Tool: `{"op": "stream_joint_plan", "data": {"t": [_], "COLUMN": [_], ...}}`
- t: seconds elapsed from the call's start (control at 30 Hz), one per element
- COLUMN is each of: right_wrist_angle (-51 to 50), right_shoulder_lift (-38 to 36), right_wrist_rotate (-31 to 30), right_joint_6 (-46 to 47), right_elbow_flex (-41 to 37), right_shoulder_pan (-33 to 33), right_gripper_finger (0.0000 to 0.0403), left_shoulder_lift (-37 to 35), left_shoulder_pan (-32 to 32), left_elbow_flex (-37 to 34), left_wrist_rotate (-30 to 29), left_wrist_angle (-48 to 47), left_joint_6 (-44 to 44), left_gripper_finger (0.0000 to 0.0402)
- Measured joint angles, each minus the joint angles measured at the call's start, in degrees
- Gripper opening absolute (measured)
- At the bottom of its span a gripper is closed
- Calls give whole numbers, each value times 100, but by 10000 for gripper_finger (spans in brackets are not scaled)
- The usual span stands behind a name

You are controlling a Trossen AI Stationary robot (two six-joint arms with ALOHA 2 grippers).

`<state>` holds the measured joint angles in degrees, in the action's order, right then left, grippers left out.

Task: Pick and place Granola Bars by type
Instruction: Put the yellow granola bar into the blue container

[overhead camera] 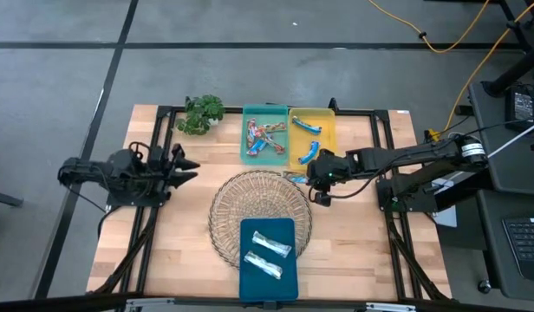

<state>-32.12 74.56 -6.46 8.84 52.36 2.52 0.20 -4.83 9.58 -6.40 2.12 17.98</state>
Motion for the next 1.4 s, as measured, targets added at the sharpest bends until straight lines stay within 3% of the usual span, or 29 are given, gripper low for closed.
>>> {"op": "stream_joint_plan", "data": {"t": [0.23,0.5,0.7,0.9,1.17,1.4], "right_wrist_angle": [115,109,42,-67,-68,-483], "right_shoulder_lift": [0,0,0,-2,-2,0], "right_wrist_rotate": [0,0,115,53,-209,-155], "right_joint_6": [105,135,-160,-490,-908,-1448], "right_elbow_flex": [4,4,57,416,961,1452], "right_shoulder_pan": [4,7,63,279,462,836], "right_gripper_finger": [96,96,96,96,97,97], "left_shoulder_lift": [-15,-17,-11,27,206,417], "left_shoulder_pan": [710,843,831,821,821,821], "left_elbow_flex": [0,-6,-535,-605,-619,-621], "left_wrist_rotate": [168,163,139,-52,357,406], "left_wrist_angle": [-756,-1662,-1230,-917,-939,-941], "left_joint_6": [-377,-851,-520,-1109,-2053,-1580], "left_gripper_finger": [143,143,143,143,143,143]}}
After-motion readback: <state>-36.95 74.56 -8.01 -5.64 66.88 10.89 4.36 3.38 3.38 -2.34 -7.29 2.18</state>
